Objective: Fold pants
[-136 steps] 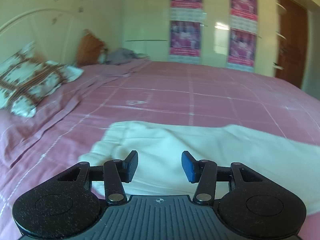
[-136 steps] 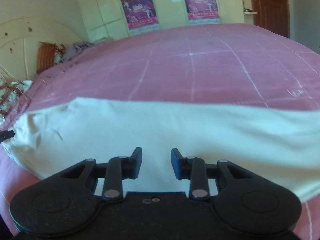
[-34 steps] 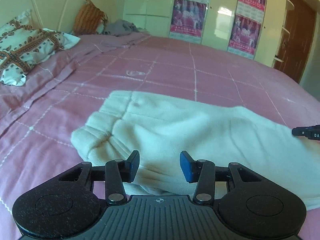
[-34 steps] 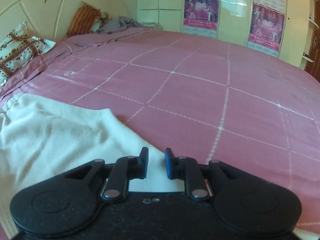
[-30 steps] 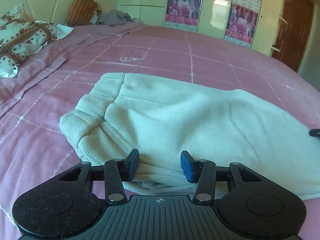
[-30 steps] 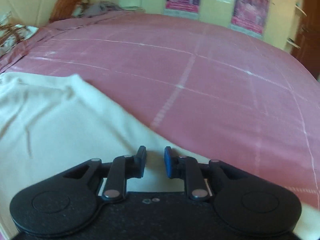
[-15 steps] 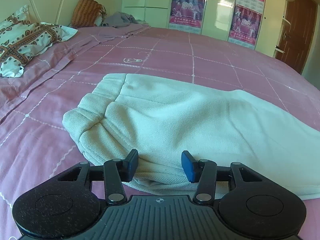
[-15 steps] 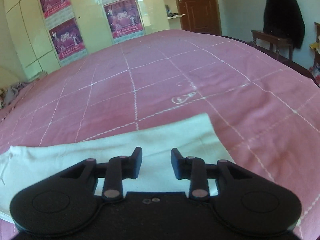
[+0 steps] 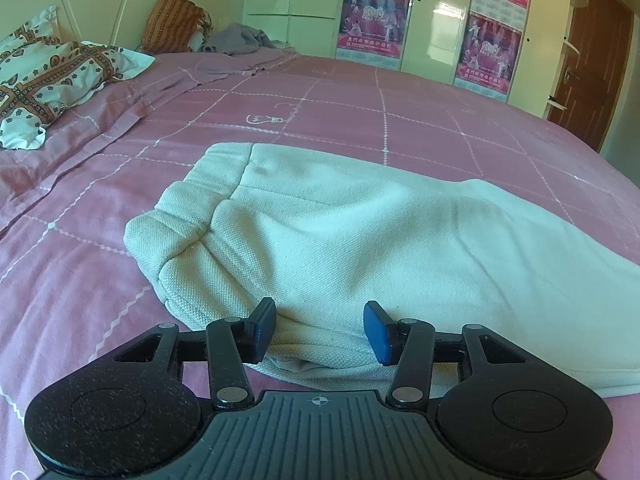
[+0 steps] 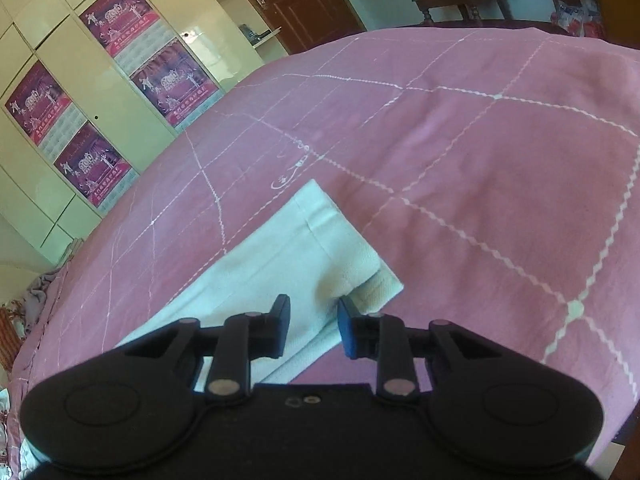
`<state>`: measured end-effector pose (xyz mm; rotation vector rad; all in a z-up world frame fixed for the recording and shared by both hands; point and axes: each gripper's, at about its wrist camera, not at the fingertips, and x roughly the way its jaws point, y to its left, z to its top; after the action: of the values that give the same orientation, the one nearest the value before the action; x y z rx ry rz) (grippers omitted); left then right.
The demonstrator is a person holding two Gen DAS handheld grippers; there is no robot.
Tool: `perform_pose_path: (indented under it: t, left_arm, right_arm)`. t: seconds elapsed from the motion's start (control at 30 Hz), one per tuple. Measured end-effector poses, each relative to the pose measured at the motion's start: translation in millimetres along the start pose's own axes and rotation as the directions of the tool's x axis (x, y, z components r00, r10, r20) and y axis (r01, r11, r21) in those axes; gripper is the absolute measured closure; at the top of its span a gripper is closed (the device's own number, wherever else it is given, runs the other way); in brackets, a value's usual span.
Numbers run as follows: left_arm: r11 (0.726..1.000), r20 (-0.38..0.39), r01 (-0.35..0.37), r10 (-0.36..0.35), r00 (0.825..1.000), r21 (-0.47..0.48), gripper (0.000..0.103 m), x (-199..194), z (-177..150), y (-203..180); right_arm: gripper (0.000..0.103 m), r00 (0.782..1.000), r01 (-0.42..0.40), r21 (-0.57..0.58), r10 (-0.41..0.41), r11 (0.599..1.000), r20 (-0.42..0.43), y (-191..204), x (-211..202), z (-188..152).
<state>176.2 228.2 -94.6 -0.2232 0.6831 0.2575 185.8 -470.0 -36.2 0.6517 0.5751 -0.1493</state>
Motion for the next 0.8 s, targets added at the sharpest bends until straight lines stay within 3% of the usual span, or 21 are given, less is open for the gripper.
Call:
perform_pose_path:
  t: [0.07, 0.13, 0.23, 0.27, 0.33, 0.37, 0.4, 0.47, 0.53, 0.57, 0.63, 0.73, 0.8]
  left_arm:
    - [1.0, 0.002, 0.005, -0.005, 1.0, -0.005, 0.054, -0.4, -0.7, 0.7]
    - [1.0, 0.002, 0.006, -0.006, 1.0, -0.007, 0.054, -0.5, -0.9, 1.3]
    - [1.0, -0.001, 0.001, -0.001, 1.0, -0.004, 0.054, 0.5, -0.4, 0.4]
    - [1.0, -0.002, 0.0, 0.0, 1.0, -0.003, 0.054, 0.4, -0.3, 0.2]
    - [1.0, -0.002, 0.002, -0.002, 1.0, -0.003, 0.054, 0.5, -0.6, 1.0]
    - [1.0, -0.001, 0.004, -0.004, 1.0, -0.004, 0.054, 0.6, -0.7, 1.4]
    - [1.0, 0.0, 0.004, -0.004, 1.0, -0.003, 0.054, 0.6, -0.9, 1.5]
    - [1.0, 0.004, 0.006, -0.006, 1.0, -0.003, 0.054, 0.2, -1.6, 2.4]
    - [1.0, 0.005, 0.012, -0.012, 1.0, -0.002, 0.054, 0.1, -2.1, 3.9]
    - [1.0, 0.004, 0.014, -0.014, 1.0, -0.001, 0.054, 0.4, -2.0, 4.1]
    - [1.0, -0.001, 0.018, -0.018, 1.0, 0.006, 0.054, 0.9, -0.9, 4.1]
    - [1.0, -0.005, 0.027, -0.027, 1.0, 0.014, 0.054, 1.3, -0.2, 4.7]
    - [0.999, 0.0, 0.031, -0.031, 1.0, 0.012, 0.054, 2.2, -1.1, 5.5]
  right_arm:
    - [0.099, 1.0, -0.02, 0.032, 0.02, 0.999, -0.018, -1.8, 6.8, 5.0]
    - [0.099, 0.998, -0.058, 0.031, 0.058, 0.998, 0.022, 0.0, -0.6, 5.6]
    - [0.089, 0.999, -0.007, 0.039, 0.008, 0.999, -0.033, -6.2, 2.1, -0.9]
    - [0.08, 0.999, -0.025, 0.054, 0.027, 0.998, -0.033, -8.9, -3.0, -3.1]
    - [0.046, 0.998, -0.057, 0.07, 0.058, 0.996, -0.009, -11.7, -14.4, -7.7]
    - [0.021, 0.999, -0.042, 0.088, 0.043, 0.995, -0.004, -13.9, -16.1, -9.7]
    - [0.019, 0.998, -0.058, 0.109, 0.06, 0.992, -0.015, -16.7, -12.6, -11.0]
    - [0.026, 0.997, -0.064, 0.128, 0.069, 0.99, -0.032, -18.7, 2.4, -9.8]
    - [0.05, 0.999, -0.036, 0.083, 0.039, 0.996, -0.034, -9.8, 17.5, -4.1]
    - [0.097, 0.998, -0.029, 0.068, 0.032, 0.997, -0.048, -4.9, 25.3, 0.3]
    - [0.096, 0.998, -0.029, 0.021, 0.03, 0.999, -0.054, 8.5, 32.3, 10.4]
    - [0.096, 0.991, -0.102, -0.176, 0.116, 0.979, 0.071, 42.1, -0.4, 24.0]
    - [0.097, 0.971, -0.16, -0.186, 0.189, 0.97, 0.149, 38.8, -20.9, 27.6]
